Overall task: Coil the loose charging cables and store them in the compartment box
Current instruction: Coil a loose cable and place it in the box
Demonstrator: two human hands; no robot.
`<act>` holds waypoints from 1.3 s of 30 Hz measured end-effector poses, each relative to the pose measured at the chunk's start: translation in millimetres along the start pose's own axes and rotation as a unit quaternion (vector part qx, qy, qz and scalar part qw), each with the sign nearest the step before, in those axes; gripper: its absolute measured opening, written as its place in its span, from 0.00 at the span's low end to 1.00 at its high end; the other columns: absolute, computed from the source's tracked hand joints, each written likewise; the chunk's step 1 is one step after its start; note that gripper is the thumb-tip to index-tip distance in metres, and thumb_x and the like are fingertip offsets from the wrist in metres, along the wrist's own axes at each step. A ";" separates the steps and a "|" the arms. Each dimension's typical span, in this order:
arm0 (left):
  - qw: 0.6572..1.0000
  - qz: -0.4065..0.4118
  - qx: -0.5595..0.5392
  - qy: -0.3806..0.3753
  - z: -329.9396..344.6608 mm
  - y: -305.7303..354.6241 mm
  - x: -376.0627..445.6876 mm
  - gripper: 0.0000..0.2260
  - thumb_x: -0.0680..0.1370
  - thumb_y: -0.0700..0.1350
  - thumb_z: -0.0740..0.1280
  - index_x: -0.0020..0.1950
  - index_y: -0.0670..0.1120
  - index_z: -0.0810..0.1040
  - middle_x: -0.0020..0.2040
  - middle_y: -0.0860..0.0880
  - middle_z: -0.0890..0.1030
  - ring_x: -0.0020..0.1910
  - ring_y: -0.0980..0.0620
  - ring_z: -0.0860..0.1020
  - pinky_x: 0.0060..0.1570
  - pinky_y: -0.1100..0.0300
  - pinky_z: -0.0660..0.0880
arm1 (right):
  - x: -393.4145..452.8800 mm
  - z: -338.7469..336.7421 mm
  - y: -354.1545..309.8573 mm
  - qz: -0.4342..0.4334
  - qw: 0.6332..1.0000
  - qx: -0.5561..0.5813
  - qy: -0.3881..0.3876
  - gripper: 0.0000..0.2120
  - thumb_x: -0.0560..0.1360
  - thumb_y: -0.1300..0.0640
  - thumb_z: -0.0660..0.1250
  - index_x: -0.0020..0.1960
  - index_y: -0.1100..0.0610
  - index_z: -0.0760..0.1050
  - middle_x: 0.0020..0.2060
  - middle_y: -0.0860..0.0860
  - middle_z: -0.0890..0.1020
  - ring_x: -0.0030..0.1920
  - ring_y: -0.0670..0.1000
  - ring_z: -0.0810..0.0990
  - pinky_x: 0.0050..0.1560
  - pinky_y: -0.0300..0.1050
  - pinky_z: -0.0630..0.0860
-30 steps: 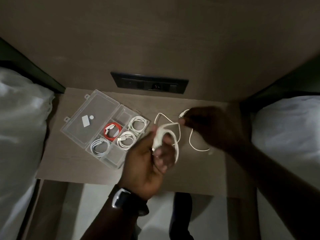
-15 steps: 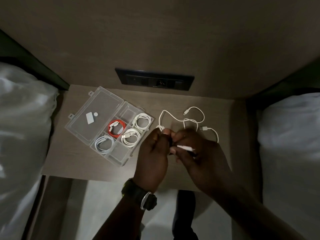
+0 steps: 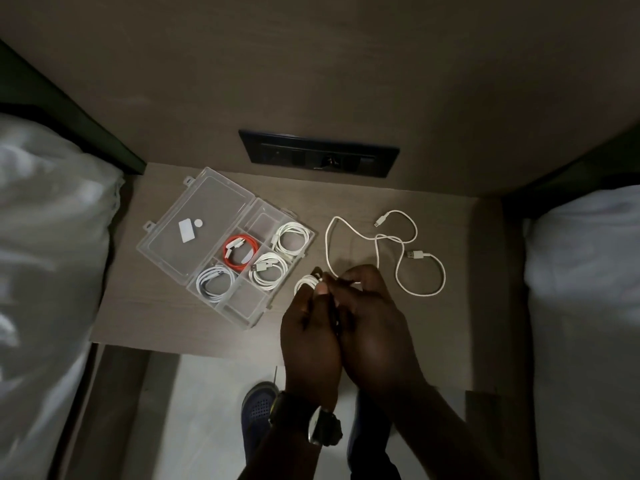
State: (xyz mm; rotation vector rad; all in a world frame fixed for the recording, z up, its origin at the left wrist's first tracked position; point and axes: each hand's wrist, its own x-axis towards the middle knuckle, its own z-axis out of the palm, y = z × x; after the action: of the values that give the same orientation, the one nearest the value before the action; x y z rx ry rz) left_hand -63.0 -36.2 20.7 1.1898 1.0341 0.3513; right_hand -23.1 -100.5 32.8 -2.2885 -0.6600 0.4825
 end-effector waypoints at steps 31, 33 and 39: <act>0.997 -0.038 0.034 -0.059 -88.1 18.5 130.0 0.13 0.69 0.41 0.76 0.36 0.30 0.80 0.28 0.40 0.77 0.30 0.47 0.73 0.33 0.58 0.71 | 127.6 58.1 -1.4 0.217 0.853 0.400 -0.256 0.05 0.69 0.70 0.72 0.40 0.62 0.83 0.35 0.54 0.84 0.34 0.49 0.83 0.36 0.40 0.80; 0.999 -0.021 0.029 -0.028 -78.7 17.1 149.0 0.13 0.69 0.41 0.76 0.31 0.34 0.80 0.23 0.47 0.73 0.28 0.50 0.68 0.33 0.58 0.67 | 146.2 67.8 -2.7 0.235 0.854 0.408 -0.219 0.05 0.69 0.70 0.71 0.40 0.62 0.83 0.32 0.53 0.83 0.33 0.50 0.83 0.36 0.39 0.80; 0.993 -0.094 -0.041 -0.064 -63.7 13.0 195.0 0.11 0.78 0.33 0.59 0.40 0.40 0.79 0.37 0.41 0.75 0.37 0.48 0.72 0.39 0.56 0.70 | 206.1 85.8 1.4 0.274 0.874 0.374 -0.143 0.04 0.70 0.69 0.73 0.42 0.64 0.80 0.35 0.58 0.81 0.34 0.52 0.81 0.30 0.37 0.79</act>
State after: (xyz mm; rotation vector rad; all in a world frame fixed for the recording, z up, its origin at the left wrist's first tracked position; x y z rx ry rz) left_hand -9.0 144.8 -60.3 1.0175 1.0020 0.1661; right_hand 99.0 62.6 -58.5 -1.6233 0.0933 1.1370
